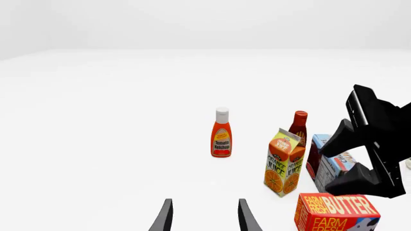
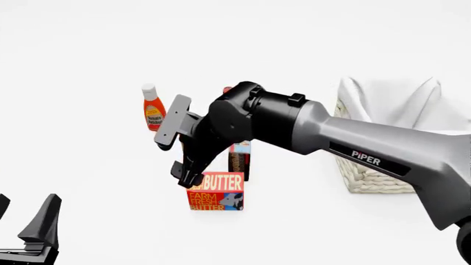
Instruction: Pick the butter and place it in the basket.
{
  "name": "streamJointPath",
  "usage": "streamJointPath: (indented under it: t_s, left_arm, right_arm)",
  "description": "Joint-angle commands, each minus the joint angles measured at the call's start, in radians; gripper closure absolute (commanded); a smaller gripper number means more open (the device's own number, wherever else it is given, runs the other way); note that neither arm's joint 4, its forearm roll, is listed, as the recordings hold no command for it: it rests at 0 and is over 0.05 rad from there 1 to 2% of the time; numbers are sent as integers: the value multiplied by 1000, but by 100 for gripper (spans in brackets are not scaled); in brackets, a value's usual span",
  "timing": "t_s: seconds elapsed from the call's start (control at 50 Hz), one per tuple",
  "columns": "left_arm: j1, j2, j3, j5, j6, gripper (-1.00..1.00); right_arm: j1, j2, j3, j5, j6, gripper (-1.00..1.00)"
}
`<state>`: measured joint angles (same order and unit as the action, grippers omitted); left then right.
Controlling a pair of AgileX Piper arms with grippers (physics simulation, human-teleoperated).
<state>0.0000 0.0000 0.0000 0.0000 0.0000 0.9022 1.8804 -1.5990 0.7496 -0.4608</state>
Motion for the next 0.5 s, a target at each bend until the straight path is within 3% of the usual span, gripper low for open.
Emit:
streamJointPath:
  t_s: [0.02, 0.5]
  left_arm:
    - [0, 0, 0, 0, 0, -100]
    - [0, 0, 0, 0, 0, -100]
  right_arm:
    - [2, 3, 6, -4, 3, -100]
    - [-13, 18, 3, -11, -6, -100]
